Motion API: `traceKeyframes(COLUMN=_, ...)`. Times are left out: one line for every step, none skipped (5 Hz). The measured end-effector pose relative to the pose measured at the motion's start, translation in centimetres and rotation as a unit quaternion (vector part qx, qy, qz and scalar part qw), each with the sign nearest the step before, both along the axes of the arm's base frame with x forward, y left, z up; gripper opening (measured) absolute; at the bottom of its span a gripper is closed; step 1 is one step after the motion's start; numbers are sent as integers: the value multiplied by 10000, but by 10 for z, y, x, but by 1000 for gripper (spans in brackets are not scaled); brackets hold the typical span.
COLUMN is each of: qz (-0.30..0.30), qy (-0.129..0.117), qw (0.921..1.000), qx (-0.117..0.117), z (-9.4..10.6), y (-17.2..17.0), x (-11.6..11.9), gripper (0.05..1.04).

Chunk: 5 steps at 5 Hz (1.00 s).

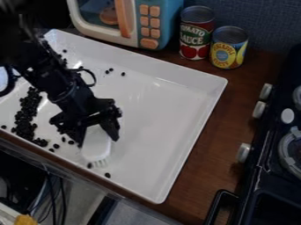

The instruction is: Sweep into pile

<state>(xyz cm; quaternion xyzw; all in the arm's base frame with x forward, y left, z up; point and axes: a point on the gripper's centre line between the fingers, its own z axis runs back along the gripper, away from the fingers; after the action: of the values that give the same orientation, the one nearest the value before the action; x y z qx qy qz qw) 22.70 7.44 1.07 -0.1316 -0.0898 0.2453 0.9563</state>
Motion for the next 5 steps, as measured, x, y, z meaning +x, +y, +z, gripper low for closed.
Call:
traceKeyframes(qz=-6, qy=-202, qw=9997, qx=120, z=-1, y=13, x=-2, gripper=752)
traceKeyframes(qz=47, qy=-402, qw=9988, qx=275, z=-1, y=30, x=0, gripper=752)
traceKeyframes(qz=164, qy=-455, qw=9981, qx=392, z=-2, y=48, x=4, gripper=751)
traceKeyframes(qz=390, qy=-413, qw=9966, qx=594, z=-2, y=72, x=16, gripper=751)
traceKeyframes(qz=571, qy=-167, qw=9938, qx=935, z=-2, y=93, x=20, gripper=750)
